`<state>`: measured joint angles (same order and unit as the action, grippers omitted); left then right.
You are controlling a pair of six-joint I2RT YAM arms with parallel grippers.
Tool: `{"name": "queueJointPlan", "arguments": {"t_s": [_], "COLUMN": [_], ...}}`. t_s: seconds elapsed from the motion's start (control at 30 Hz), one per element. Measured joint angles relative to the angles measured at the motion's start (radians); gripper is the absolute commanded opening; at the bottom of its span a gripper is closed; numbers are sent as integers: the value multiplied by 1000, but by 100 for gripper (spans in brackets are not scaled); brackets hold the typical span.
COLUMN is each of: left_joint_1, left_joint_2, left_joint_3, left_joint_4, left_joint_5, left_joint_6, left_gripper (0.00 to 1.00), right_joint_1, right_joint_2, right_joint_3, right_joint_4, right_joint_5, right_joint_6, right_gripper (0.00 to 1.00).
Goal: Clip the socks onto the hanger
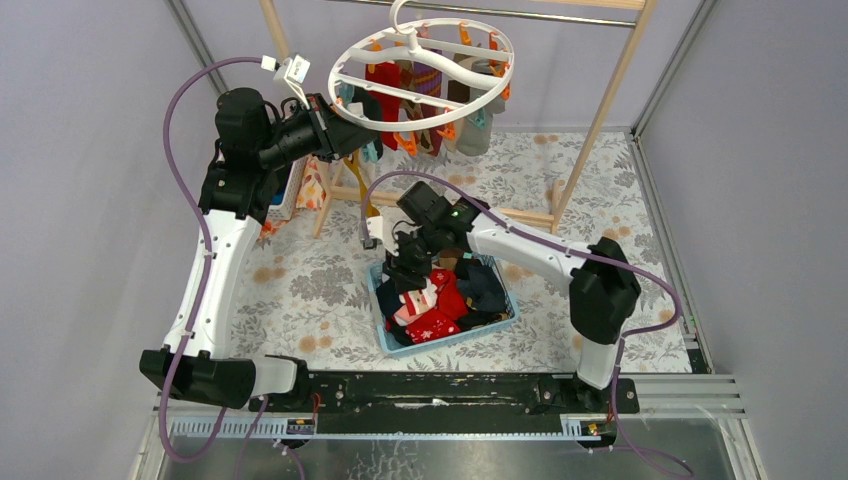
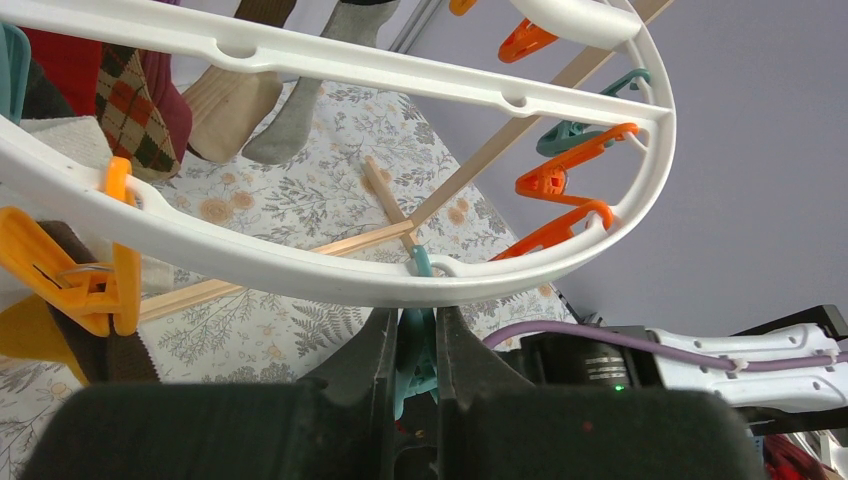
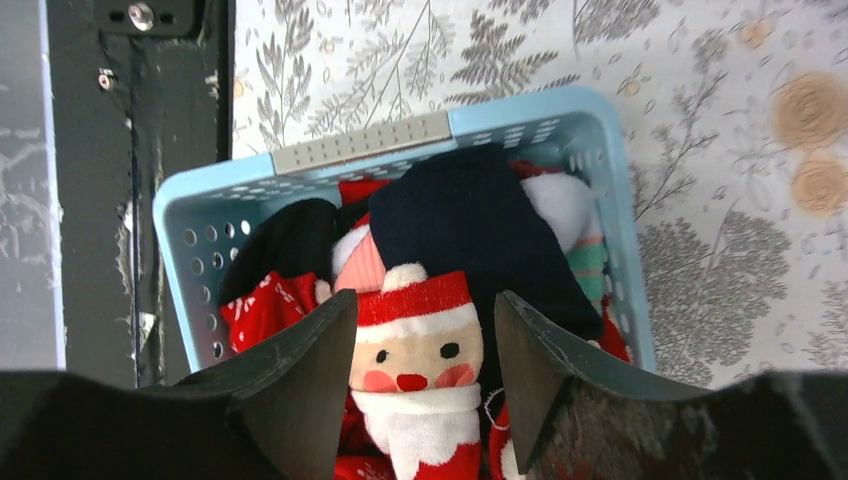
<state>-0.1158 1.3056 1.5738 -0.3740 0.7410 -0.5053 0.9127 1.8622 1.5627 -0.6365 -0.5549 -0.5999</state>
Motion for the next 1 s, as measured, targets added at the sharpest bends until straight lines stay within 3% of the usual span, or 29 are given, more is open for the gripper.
{"name": "queueJointPlan", "arguments": {"t_s": [0.23,0.37,0.5,0.7,1.0], "left_joint_1": [0,0,0,0,0], "left_joint_2": [0,0,0,0,0], "left_joint_3": [0,0,0,0,0], "left_joint_4": [0,0,0,-1,-3], "left_joint_5": [0,0,0,0,0], "left_joint_6": [2,6,7,9,14], "left_gripper": [0,0,0,0,0], "right_joint_1": [5,5,6,9,9], "right_joint_2": [56,56,56,38,-117], "right_joint_3": [33,34,34,13,-75], "right_joint_4": [-103,-128,-145,-133,-4], "right_joint_5": [58,77,87,83,13], "right_joint_6": [-59,-76,-83,-76,5], "right_gripper": [54,46,33,1,0]}}
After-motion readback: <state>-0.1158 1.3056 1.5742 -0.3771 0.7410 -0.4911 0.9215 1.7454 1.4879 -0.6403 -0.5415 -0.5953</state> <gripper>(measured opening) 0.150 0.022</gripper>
